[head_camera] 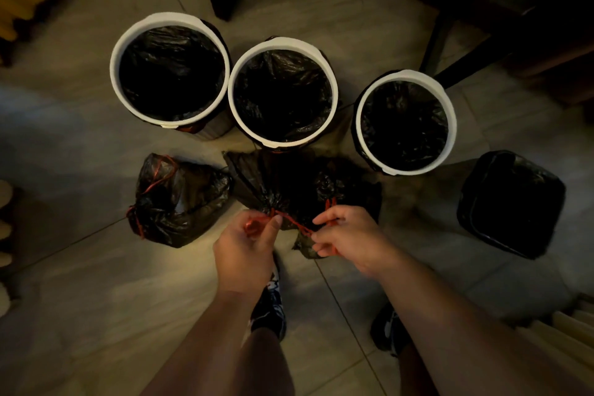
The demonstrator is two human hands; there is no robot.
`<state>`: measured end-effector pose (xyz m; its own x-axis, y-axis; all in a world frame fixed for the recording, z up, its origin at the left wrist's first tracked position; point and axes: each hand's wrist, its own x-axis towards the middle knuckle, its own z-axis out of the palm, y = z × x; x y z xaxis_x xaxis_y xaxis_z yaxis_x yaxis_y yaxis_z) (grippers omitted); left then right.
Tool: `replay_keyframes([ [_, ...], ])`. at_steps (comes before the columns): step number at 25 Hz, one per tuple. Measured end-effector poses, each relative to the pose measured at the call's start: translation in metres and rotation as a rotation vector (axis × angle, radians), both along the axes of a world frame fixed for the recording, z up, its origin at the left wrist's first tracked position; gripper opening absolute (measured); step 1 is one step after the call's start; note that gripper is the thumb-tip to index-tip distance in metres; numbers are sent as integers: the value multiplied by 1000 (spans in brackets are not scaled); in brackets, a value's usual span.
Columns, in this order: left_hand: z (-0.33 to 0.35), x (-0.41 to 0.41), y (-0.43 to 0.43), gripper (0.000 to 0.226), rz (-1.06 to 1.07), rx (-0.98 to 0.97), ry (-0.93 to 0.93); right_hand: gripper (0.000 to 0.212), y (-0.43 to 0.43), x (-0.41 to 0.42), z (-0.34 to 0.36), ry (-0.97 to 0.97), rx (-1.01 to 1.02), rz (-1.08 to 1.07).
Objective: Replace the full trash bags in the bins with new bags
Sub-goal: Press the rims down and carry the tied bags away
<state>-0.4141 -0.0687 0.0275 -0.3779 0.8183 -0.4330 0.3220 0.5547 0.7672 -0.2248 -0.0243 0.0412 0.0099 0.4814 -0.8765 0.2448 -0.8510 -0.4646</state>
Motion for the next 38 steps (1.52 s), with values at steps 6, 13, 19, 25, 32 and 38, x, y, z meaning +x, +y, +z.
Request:
replay_keyframes([
  [6, 27, -13, 11, 19, -152, -52, -64, 9, -15, -13, 9, -51, 13, -10],
  [13, 62, 30, -9, 55, -69, -226, -437, 13, -34, -9, 22, 291, 4, -504],
  [19, 92, 56, -28, 68, -28, -282, -587, 31, -54, 2, 45, 315, 34, -478],
  [25, 97, 55, -41, 69, -131, -307, -513, 31, -62, 2, 54, 290, 0, -370],
  [32, 80, 41, -39, 63, -96, -365, -516, 24, -56, -6, 48, 151, 134, -241],
  [38, 33, -28, -29, 38, 182, -454, -447, 29, -59, -43, 37, 165, 259, -205],
])
